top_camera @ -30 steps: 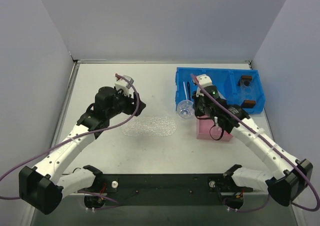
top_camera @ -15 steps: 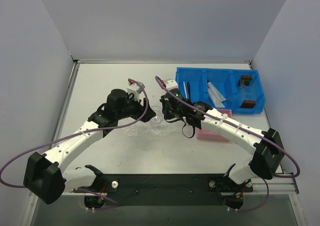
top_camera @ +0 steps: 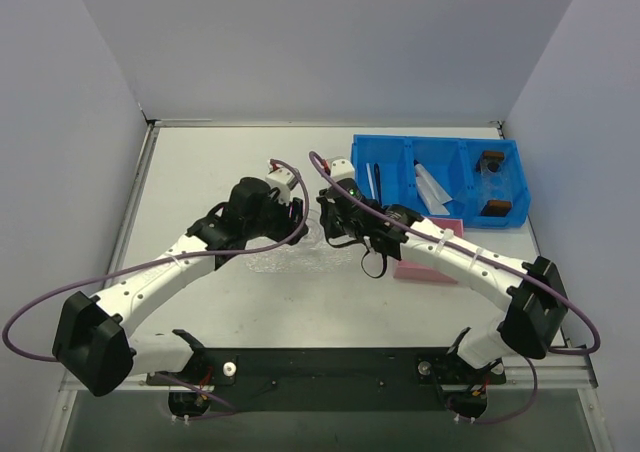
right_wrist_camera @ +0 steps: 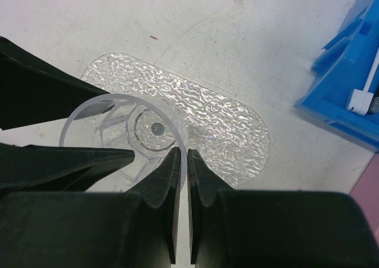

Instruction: Prepare toiletry sets of a toothbrush and toothpaste on the tray

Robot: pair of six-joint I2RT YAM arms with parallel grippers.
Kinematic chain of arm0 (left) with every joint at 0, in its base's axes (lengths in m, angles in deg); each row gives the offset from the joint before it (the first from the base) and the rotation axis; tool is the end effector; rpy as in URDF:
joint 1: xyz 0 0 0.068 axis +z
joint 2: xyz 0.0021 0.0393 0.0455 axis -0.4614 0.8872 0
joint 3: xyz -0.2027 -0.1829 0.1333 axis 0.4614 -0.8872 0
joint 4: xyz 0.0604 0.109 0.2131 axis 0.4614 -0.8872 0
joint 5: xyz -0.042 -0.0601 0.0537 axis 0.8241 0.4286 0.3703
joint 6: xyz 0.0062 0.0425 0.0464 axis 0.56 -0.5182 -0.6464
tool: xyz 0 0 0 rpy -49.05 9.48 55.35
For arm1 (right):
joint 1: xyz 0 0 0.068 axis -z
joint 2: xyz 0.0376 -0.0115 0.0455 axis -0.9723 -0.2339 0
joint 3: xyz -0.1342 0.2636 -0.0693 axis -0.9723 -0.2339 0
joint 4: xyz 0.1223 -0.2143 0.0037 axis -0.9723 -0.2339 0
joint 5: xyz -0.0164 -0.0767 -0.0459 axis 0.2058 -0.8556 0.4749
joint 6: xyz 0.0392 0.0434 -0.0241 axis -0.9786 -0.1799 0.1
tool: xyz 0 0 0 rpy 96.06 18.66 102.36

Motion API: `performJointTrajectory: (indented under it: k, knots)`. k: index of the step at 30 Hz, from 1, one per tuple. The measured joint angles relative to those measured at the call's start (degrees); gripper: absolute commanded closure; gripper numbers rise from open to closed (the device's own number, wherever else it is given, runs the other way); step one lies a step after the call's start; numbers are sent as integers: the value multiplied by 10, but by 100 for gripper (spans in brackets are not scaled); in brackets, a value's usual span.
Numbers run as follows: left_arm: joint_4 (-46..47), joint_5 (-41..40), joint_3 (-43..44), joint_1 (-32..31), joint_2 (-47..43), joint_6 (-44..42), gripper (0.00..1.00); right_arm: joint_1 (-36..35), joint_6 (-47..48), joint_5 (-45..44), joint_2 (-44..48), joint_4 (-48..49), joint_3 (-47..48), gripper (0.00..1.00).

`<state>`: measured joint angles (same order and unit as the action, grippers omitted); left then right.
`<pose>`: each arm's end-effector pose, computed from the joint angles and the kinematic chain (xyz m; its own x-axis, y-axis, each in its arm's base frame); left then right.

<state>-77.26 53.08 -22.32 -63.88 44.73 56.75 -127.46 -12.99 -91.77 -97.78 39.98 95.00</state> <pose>0.2103 -0.1626 0.3158 -0.5952 0.1147 -0.7953 0.5359 0.7941 -0.2866 0.2184 0.2583 0.3495 -0.5055 -0.0163 -0.8627 -0.5321 0.7929 0.2969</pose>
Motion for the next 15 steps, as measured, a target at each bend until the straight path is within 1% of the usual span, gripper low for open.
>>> performJointTrajectory:
  k: [3,4,6,7,9,10,13,15]
  knots:
    - [-11,-13,6,-3,9,-5,53,-6,0,-10,0,-1,0,100]
    - [-13,-17,7,-3,11,-6,59,-9,0,-14,0,0,0,100]
    - [-17,-28,10,-5,16,-7,66,-13,1,-21,0,-1,0,100]
    - [-18,-36,10,-5,18,-8,74,-16,1,-23,0,-2,0,100]
    - [-23,-48,10,-6,22,-7,81,-22,0,-30,0,-2,0,100]
    - [-26,-59,10,-6,24,-8,88,-27,-1,-31,0,-1,1,100]
    - [-35,-69,10,-8,30,-7,100,-40,-2,-40,-1,-3,10,100]
    - [-36,-75,13,-9,30,-9,100,-41,-2,-48,-5,-4,14,100]
